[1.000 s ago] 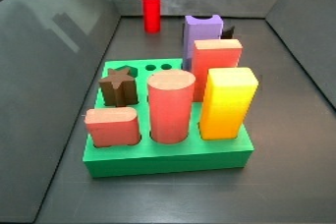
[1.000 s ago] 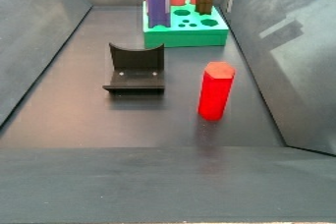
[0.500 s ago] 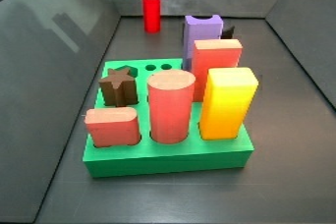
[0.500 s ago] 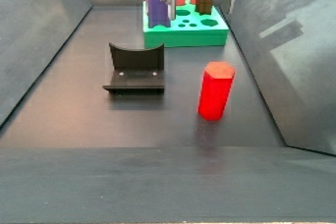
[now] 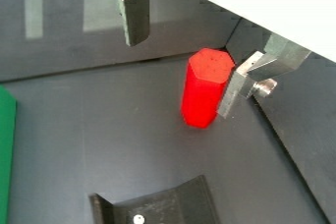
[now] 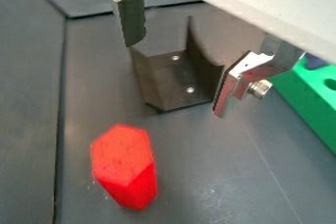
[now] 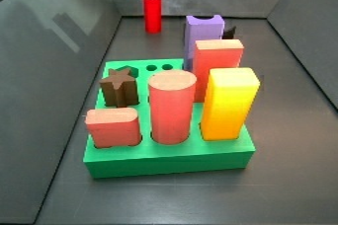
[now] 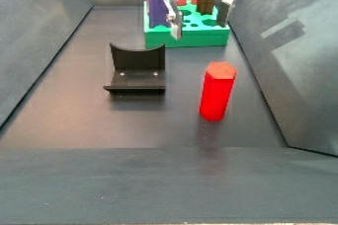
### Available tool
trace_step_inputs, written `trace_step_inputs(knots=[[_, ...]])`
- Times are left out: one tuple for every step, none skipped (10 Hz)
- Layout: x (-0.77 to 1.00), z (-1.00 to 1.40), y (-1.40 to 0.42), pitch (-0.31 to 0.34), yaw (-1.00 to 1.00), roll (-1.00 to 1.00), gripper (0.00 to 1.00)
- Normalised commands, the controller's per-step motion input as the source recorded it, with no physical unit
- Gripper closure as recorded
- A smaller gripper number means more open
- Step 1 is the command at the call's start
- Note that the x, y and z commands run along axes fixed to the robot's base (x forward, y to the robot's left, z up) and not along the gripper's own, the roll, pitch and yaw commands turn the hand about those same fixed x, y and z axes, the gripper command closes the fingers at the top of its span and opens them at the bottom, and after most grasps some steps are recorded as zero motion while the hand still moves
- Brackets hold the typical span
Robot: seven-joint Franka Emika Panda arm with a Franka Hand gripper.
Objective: Pick up the hexagon object. Move up. Move to above the board. Insert the hexagon object.
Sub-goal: Pick up the hexagon object.
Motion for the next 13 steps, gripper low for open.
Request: trace_step_inputs(knots=[[0.07,-0.06,-0.02,-0.009,0.01,0.0,0.0],[0.12,-0.6,0.47,-0.064,0.14,-0.05,0.0],[0.02,-0.7,0.6,-0.147,0.06,-0.14,0.0],[0.0,-0.63,0.57,-0.124,0.1,-0.09,0.0],[0.01,-0.52,0.5,-0.11,0.11,-0.1,0.0],[0.0,-0.53,0.38,-0.117,0.11,-0.05,0.0],[0.0,-0.42,0.25,-0.053,0.11,0.0,0.0],[-0.2,-0.26,0.09,0.0,0.13,0.04,0.0],[-0.12,-0.05,0.0,-0.02,0.02,0.0,0.0],[-0.09,-0.13,0.01,-0.011,0.0,0.0,0.0],[-0.2,-0.61,0.18,-0.057,0.02,0.0,0.0],[-0.26,-0.56,0.27,-0.029,0.0,0.0,0.0],[-0.2,-0.35,0.19,0.0,0.0,0.01,0.0]])
